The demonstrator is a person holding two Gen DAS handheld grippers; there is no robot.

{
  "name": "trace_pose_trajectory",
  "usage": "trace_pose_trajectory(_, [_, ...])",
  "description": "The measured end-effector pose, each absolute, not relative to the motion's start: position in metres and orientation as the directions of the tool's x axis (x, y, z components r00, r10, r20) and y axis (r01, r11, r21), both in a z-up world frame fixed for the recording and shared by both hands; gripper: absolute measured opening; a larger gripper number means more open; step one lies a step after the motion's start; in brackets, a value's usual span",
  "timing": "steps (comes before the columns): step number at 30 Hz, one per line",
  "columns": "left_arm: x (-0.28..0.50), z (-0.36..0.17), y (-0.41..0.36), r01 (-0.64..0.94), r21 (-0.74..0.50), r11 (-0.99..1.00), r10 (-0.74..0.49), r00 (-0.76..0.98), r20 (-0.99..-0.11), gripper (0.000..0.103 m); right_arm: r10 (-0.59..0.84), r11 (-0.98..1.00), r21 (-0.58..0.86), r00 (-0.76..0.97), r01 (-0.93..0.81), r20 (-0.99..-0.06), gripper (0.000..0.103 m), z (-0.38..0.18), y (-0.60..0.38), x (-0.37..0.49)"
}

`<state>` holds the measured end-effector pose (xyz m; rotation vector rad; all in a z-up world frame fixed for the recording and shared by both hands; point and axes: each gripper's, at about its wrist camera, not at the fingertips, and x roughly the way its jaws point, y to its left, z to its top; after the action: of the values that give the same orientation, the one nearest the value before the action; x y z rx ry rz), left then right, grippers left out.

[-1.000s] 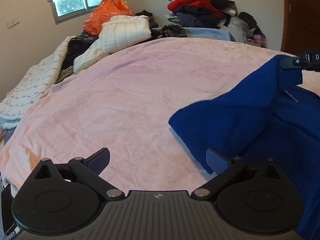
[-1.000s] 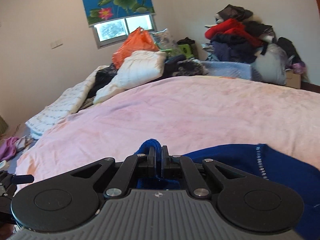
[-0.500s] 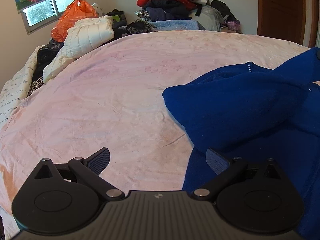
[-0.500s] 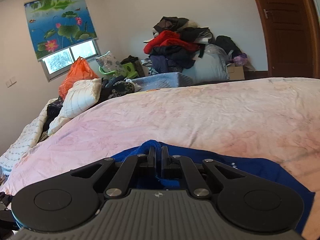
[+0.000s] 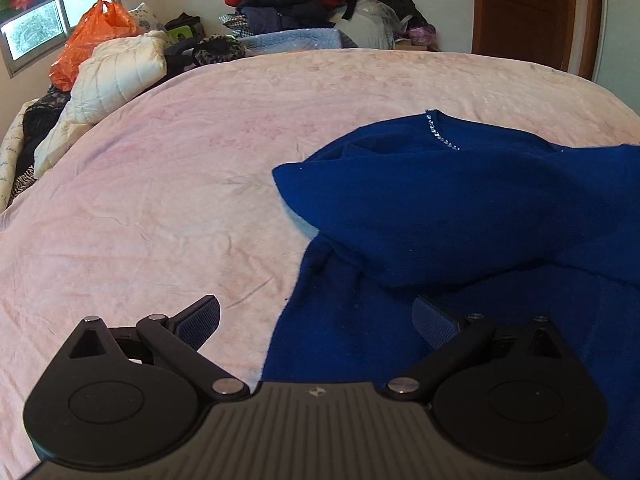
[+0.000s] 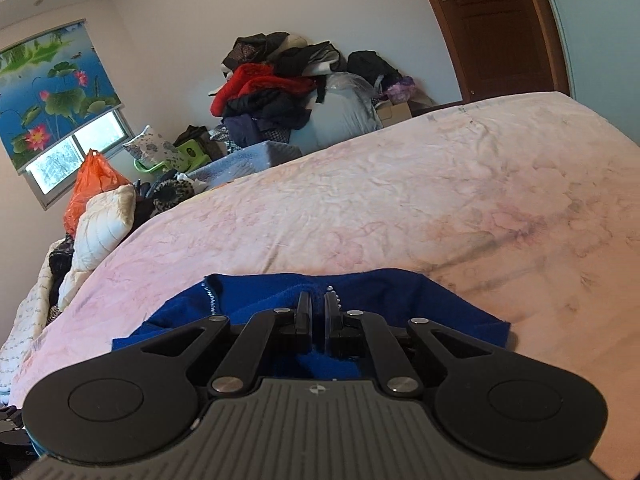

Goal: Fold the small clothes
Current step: 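Fold the gripped side edge over the sweater body toward its center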

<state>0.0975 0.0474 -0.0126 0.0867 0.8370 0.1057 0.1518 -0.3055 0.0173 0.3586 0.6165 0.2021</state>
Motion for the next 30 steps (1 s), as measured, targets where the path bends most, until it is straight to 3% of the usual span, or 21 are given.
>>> trace_pose_trajectory(1, [0.097,-0.013,0.045,-0.051,0.122,0.991,0.125,0.664,-0.737,0.103,0.239,0.935,0.354,0.802,-0.037,-0.548,0.03,0.013,-0.308,0.156])
trace_pose_trajectory(2, [0.097,-0.013,0.042,-0.043,0.126,0.991,0.122,0.665,-0.736,0.103,0.184,0.948,0.319,0.809,0.005,-0.558,0.051,0.008,-0.312,0.158])
trace_pose_trajectory(3, [0.096,-0.013,0.039,-0.035,0.131,0.991,0.121,0.668,-0.734,0.103,0.129,0.957,0.286,0.817,0.047,-0.562,0.055,0.003,-0.317,0.16])
trace_pose_trajectory(5, [0.093,-0.013,0.037,-0.027,0.143,0.989,0.124,0.674,-0.728,0.103,0.089,0.955,0.282,0.822,0.09,-0.562,0.053,-0.004,-0.324,0.159])
trace_pose_trajectory(10, [0.096,-0.016,0.039,-0.039,0.129,0.991,0.123,0.655,-0.746,0.103,0.207,0.914,0.401,0.787,0.055,-0.581,0.058,-0.025,-0.329,0.158])
trace_pose_trajectory(15, [0.095,-0.017,0.036,-0.029,0.113,0.993,0.104,0.648,-0.754,0.103,0.222,0.898,0.431,0.751,0.092,-0.622,0.057,-0.044,-0.323,0.168])
trace_pose_trajectory(16, [0.094,-0.017,0.035,-0.026,0.122,0.992,0.109,0.651,-0.751,0.103,0.228,0.89,0.447,0.758,0.092,-0.611,0.047,-0.046,-0.323,0.168])
trace_pose_trajectory(17, [0.094,-0.017,0.033,-0.026,0.128,0.991,0.114,0.653,-0.749,0.103,0.234,0.885,0.457,0.762,0.09,-0.604,0.029,-0.046,-0.322,0.168])
trace_pose_trajectory(20, [0.095,-0.016,0.033,-0.028,0.127,0.991,0.115,0.653,-0.748,0.103,0.219,0.886,0.456,0.792,0.083,-0.57,0.008,-0.039,-0.323,0.161])
trace_pose_trajectory(24, [0.095,-0.016,0.035,-0.034,0.116,0.993,0.11,0.654,-0.748,0.103,0.172,0.897,0.433,0.831,0.09,-0.53,0.006,-0.024,-0.33,0.143])
trace_pose_trajectory(27, [0.097,-0.02,0.034,-0.037,0.119,0.992,0.115,0.643,-0.757,0.103,0.114,0.926,0.356,0.811,0.121,-0.573,0.006,-0.026,-0.333,0.142])
trace_pose_trajectory(28, [0.098,-0.022,0.034,-0.038,0.119,0.992,0.116,0.638,-0.761,0.103,0.116,0.928,0.35,0.795,0.126,-0.595,0.016,-0.03,-0.336,0.143])
trace_pose_trajectory(30, [0.096,-0.024,0.033,-0.036,0.119,0.992,0.115,0.635,-0.764,0.103,0.087,0.929,0.339,0.8,0.151,-0.594,0.018,-0.032,-0.335,0.138])
